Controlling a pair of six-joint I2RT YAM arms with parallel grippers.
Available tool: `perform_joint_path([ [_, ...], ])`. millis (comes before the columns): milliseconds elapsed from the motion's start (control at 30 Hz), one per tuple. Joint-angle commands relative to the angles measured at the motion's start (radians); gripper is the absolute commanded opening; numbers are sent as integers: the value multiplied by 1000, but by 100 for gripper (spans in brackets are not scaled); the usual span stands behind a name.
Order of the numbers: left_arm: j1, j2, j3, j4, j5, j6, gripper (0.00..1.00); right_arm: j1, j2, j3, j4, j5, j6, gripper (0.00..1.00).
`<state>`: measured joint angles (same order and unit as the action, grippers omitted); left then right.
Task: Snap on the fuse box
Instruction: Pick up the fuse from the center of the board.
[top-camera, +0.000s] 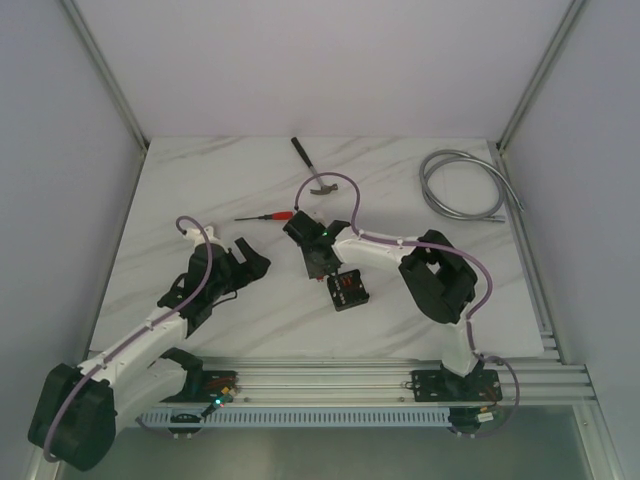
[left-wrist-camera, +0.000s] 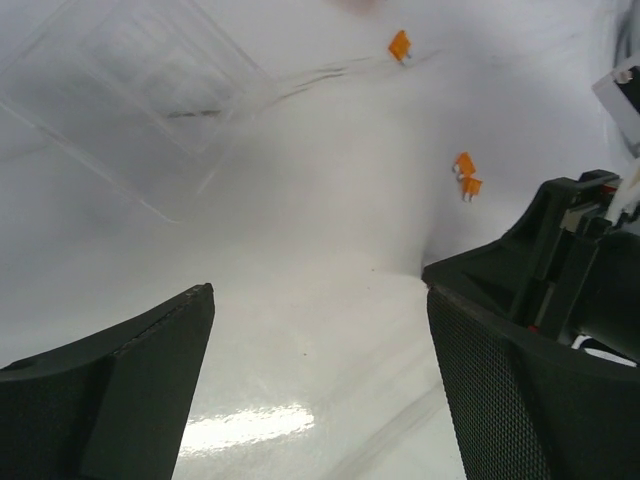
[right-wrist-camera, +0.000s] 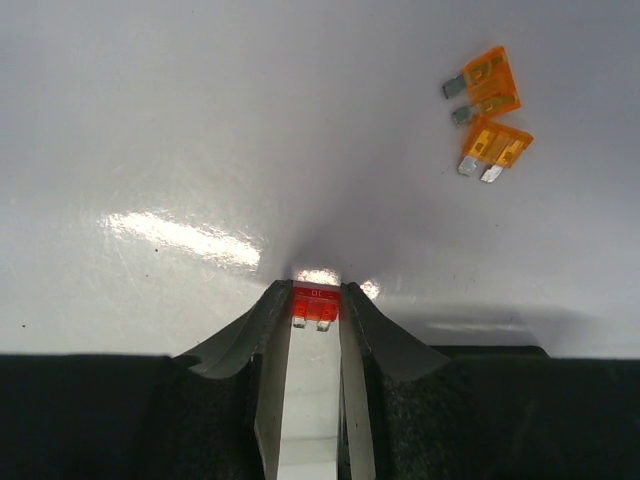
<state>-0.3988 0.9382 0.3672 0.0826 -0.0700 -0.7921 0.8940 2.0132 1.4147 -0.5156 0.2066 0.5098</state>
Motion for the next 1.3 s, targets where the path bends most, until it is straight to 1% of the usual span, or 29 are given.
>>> perform_joint_path([
  [0, -10, 8, -1, 88, 59, 4, 94, 3, -13, -47, 15, 18, 42, 20],
  [167, -58, 13, -19, 171, 68, -1, 89, 2, -116, -82, 69, 45, 74, 19],
  [267, -100, 14, -45, 250, 58, -14, 85, 6, -184, -110, 105, 58, 100, 18],
  [433, -184, 36, -89, 403, 17, -29, 80, 14, -295, -172, 188, 67, 150, 19],
  [600, -284, 83, -73, 478, -47, -1, 73, 24, -382, -228, 248, 74, 189, 19],
  [733, -353, 111, -46, 497, -97, 23, 66, 28, -428, -267, 290, 70, 213, 20],
  [833, -381, 125, -31, 502, -131, 29, 60, 32, -460, -296, 323, 59, 233, 20],
  [1267, -422, 198, 14, 571, -149, 58, 43, 42, -529, -365, 386, 16, 271, 22],
])
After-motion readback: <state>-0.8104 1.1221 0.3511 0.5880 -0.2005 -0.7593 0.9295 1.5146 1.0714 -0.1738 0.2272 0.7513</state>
